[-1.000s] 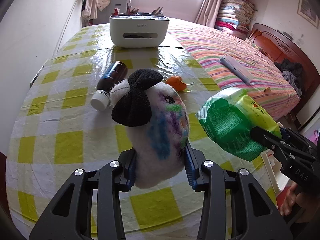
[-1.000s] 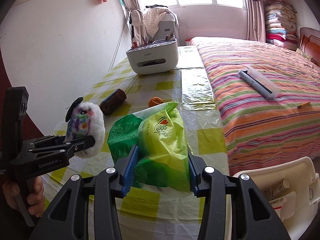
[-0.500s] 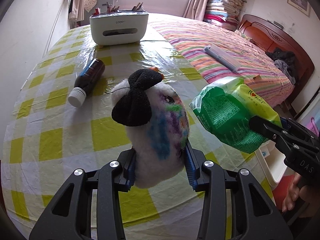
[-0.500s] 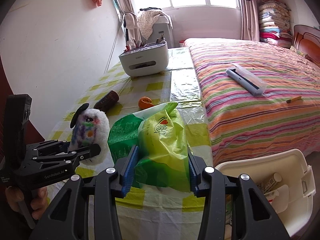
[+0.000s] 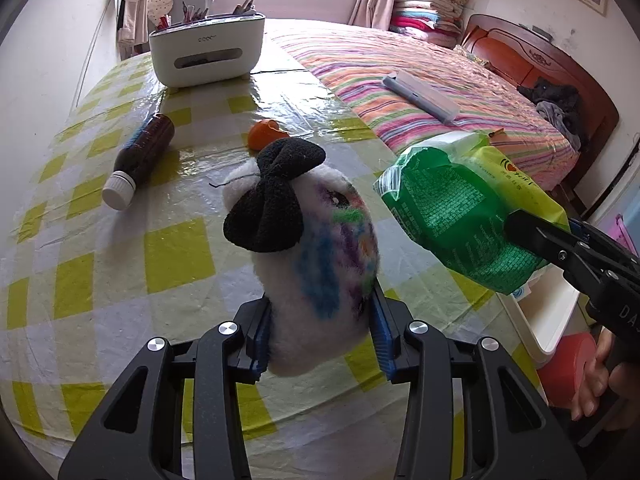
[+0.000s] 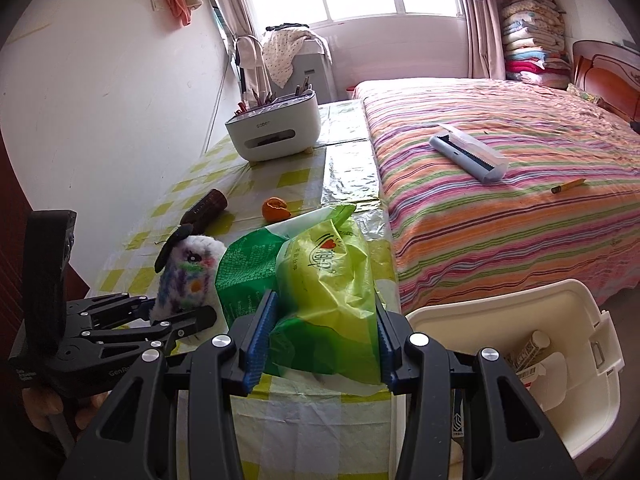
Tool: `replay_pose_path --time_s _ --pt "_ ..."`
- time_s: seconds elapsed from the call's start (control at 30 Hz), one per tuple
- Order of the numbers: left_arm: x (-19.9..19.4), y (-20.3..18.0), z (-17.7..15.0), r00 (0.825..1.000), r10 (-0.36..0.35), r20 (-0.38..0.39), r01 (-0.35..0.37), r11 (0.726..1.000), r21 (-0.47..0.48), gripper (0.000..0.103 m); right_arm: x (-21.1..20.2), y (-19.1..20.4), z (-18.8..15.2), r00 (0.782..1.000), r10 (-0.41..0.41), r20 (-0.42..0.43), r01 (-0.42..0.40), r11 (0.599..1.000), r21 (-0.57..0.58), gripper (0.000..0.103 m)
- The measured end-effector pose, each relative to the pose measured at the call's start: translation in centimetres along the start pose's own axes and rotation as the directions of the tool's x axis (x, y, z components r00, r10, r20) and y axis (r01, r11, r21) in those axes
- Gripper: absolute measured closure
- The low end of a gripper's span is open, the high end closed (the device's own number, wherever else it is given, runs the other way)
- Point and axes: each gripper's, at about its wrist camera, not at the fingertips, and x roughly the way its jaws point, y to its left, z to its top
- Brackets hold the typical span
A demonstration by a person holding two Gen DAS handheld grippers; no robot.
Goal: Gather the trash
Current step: 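Carry the plush toy with the left tool while the right tool carries the green bag to the bin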
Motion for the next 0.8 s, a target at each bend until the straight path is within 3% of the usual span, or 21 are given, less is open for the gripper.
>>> replay_pose_path --time_s 0.8 --pt "1.0 -6.0 0.2 0.995 -0.099 -0.022 0.100 0.993 0.060 0.062 -2.7 -3.8 -1.0 0.998 -0.061 0.021 0.059 0.996 0.066 0.060"
